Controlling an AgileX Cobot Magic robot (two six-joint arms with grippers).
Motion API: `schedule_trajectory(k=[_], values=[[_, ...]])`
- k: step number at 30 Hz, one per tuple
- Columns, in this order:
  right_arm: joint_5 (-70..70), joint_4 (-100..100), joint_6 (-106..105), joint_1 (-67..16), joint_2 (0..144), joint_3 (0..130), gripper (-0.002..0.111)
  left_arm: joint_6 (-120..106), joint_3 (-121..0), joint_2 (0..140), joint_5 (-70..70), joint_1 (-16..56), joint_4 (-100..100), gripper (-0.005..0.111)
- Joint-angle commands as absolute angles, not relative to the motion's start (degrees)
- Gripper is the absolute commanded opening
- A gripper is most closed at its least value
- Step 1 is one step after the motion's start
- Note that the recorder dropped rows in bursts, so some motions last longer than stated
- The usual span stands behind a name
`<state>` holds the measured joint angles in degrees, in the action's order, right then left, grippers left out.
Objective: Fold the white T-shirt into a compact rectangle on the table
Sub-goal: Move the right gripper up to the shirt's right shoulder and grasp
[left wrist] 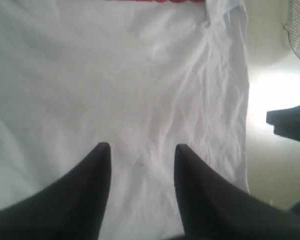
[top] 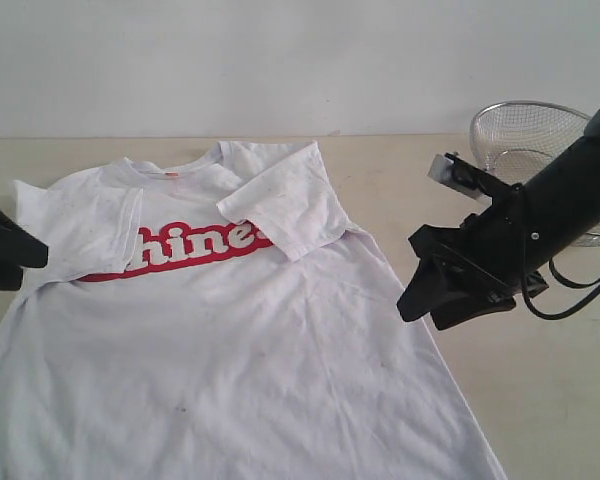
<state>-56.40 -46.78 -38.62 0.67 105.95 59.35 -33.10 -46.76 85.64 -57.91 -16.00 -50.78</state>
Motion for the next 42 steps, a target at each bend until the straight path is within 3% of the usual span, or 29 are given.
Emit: schedule_trajectory(k=[1,5,10,13,16,19,23,42], values=[[-55.9,-49.0,-40.5,0.2,105.2,59.6,0.045,-33.5,-37.4,76.1,-46.6,-16.1,-59.0,0.039],[-55.2,-52.7,-44.9,-2.9,105.2,59.6,0.039,-40.4,-35.1,73.4,-46.6,-16.1,-69.0,0.039],[-45.6,-53.2,-44.3,-6.3,105.6,62.5,0.000,-42.0,-35.1,73.5,-49.0,-16.1,-71.2,0.036],[-48.1,-53.2,-40.6,-6.3,107.5,71.9,0.000,-42.3,-35.1,73.5,-49.9,-16.1,-70.5,0.026],[-53.5,-51.1,-32.7,-6.3,117.3,94.8,0.000,-44.8,-35.1,73.5,-52.4,-16.1,-70.5,0.004],[-57.9,-45.5,-25.0,-6.3,131.1,117.6,0.000,-46.1,-35.1,73.5,-52.5,-16.1,-70.6,0.005],[-60.9,-44.0,-19.6,-6.4,146.4,135.4,0.000,-47.2,-35.1,73.5,-52.0,-16.1,-71.1,0.005],[-47.1,-33.2,-18.5,-9.9,156.2,138.7,0.000,-50.8,-35.1,73.5,-49.4,-16.1,-74.2,0.005]])
